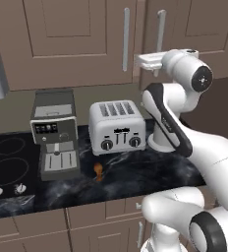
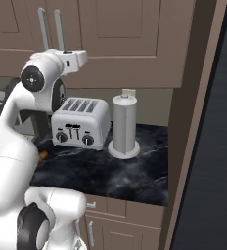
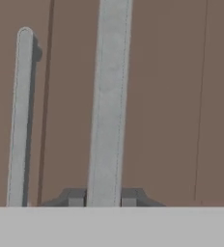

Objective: Retrieve the tupperware from the cabinet, then place the raw meat into the tupperware to avoid contamination.

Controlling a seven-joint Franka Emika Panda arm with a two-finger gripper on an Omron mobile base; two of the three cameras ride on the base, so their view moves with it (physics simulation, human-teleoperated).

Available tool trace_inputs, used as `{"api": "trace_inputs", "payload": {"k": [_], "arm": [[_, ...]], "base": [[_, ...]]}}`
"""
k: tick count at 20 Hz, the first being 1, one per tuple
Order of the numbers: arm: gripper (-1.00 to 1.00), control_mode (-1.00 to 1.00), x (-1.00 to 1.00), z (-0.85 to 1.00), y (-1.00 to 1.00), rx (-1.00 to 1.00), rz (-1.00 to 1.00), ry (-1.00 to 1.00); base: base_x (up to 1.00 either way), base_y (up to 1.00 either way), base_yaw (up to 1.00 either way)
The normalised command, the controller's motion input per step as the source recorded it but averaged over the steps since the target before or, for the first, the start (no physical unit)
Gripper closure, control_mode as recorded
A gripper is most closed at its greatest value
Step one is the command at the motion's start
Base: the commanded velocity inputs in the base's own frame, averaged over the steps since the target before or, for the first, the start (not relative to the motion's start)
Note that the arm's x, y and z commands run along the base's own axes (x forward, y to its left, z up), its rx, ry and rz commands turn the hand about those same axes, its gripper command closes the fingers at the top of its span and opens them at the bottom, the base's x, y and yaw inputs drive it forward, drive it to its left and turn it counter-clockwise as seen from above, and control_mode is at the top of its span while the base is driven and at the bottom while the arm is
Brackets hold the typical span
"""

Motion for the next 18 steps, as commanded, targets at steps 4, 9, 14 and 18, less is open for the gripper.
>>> {"api": "trace_inputs", "payload": {"k": [4, 9, 14, 18], "arm": [[1.00, -1.00, -0.42, 0.00, -0.28, 0.00, -0.04, 0.09], [1.00, -1.00, -0.44, 0.00, -0.33, 0.00, -0.04, 0.08], [1.00, -1.00, -0.46, 0.00, -0.39, 0.00, -0.04, 0.07], [1.00, -1.00, -0.45, 0.00, -0.44, 0.00, -0.04, 0.06]], "base": [[0.00, 0.00, 0.00], [0.00, 0.00, 0.00], [0.00, 0.00, 0.00], [0.00, 0.00, 0.00]]}}
